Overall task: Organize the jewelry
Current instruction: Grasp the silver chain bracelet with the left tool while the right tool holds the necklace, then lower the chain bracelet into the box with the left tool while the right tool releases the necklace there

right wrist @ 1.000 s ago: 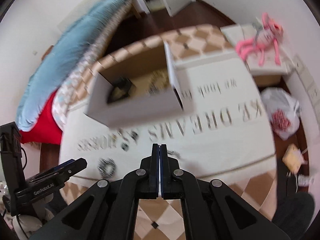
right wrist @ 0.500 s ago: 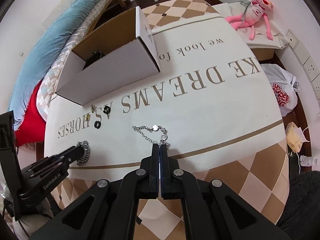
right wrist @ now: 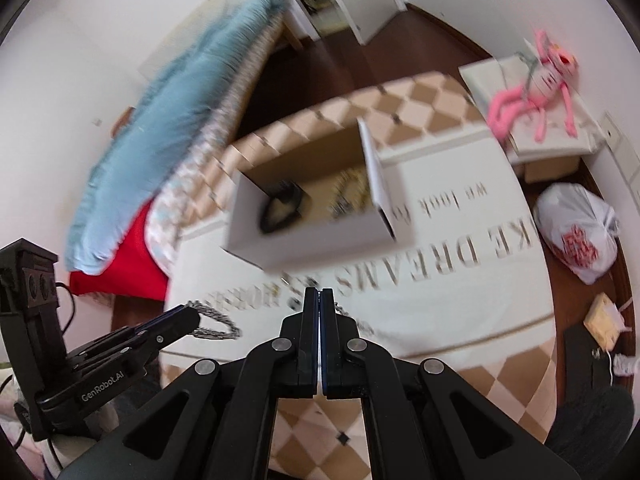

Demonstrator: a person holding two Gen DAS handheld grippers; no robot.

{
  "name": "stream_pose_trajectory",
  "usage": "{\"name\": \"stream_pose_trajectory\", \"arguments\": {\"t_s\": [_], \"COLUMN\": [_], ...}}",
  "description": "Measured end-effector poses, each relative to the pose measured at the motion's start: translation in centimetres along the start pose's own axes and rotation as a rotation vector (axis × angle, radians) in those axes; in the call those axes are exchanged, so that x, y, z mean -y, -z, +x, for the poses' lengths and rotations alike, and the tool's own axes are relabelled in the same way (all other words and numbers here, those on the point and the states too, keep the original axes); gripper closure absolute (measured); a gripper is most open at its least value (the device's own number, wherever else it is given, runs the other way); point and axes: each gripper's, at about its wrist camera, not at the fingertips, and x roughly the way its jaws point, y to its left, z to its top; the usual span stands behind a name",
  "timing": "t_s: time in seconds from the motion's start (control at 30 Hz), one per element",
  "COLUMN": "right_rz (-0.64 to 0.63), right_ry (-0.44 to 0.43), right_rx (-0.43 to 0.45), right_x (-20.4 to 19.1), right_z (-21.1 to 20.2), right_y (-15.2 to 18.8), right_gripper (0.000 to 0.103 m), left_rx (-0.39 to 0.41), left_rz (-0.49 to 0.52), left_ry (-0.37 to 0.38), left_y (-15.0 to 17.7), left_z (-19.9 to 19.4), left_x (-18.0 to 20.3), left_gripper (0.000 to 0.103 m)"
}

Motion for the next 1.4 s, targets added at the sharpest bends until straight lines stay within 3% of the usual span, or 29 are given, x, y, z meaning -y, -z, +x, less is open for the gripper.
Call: {"name": "stream_pose_trajectory", "arguments": {"t_s": [0.2, 0.4, 0.77, 0.83, 0.87, 0.9, 0.97, 1.03, 1.1, 1.13, 1.17, 1.23, 1.33, 1.4], "right_rz": [-0.060, -0.112, -0.178, -0.183, -0.189, -0.188, -0.181, -0.179, -0.181, -0.185, -0.191, -0.206, -0.227, -0.242], "right_ry": [-0.038, -0.005, 0.142, 0.161, 0.168, 0.171, 0.181, 0.198, 0.210, 0.215, 0.226, 0.247, 0.300, 0.334], "right_rx": [0.076, 0.071, -0.062, -0.081, -0.097, -0.113, -0.148, -0.170, -0.175, -0.174, -0.167, -0.160, -0.144, -0.138], "right_x": [-2.5, -3.6, -1.7, -1.3, -1.2, -1.1, -0.8, -0.6, -0.6, -0.6, -0.7, -0.9, -1.1, -1.2], "right_z": [-2.4, -0.6, 7.8, 8.9, 9.6, 10.1, 11.1, 11.7, 11.8, 11.7, 11.5, 11.3, 10.9, 10.8], "right_y": [-4.7, -9.9, -15.2, -15.8, -16.1, -16.3, -16.6, -16.7, -16.5, -16.4, -16.2, -15.9, -14.9, -13.9], "right_gripper": [0.103, 0.103, 0.103, 0.102, 0.102, 0.102, 0.101, 0.101, 0.094, 0.082, 0.063, 0.041, 0.037, 0.016], "left_rx": [0.059, 0.014, -0.161, -0.163, -0.161, -0.144, -0.114, -0.082, -0.068, -0.056, -0.046, -0.024, -0.003, 0.010], "left_rz": [0.033, 0.037, -0.001, -0.017, -0.020, -0.025, -0.034, -0.028, -0.020, -0.013, -0.008, -0.013, -0.039, -0.039], "left_ry": [0.023, 0.002, -0.027, -0.079, -0.102, -0.129, -0.166, -0.213, -0.269, -0.312, -0.338, -0.390, -0.409, -0.426], "left_y": [-5.3, -9.8, -10.2, -10.6, -10.7, -10.9, -11.3, -11.5, -11.5, -11.4, -11.3, -10.9, -10.1, -9.5], "left_z": [-0.9, 2.7, 9.2, 9.7, 9.8, 9.7, 9.3, 8.8, 8.6, 8.4, 8.3, 8.1, 7.7, 7.7], "left_x": [1.2, 0.2, -0.8, -1.2, -1.4, -1.6, -2.2, -2.7, -3.0, -3.3, -3.4, -4.0, -5.0, -5.2], "left_gripper": [0.093, 0.093, 0.091, 0.084, 0.068, 0.044, 0.024, 0.024, 0.014, 0.010, 0.006, 0.006, 0.006, 0.000]}}
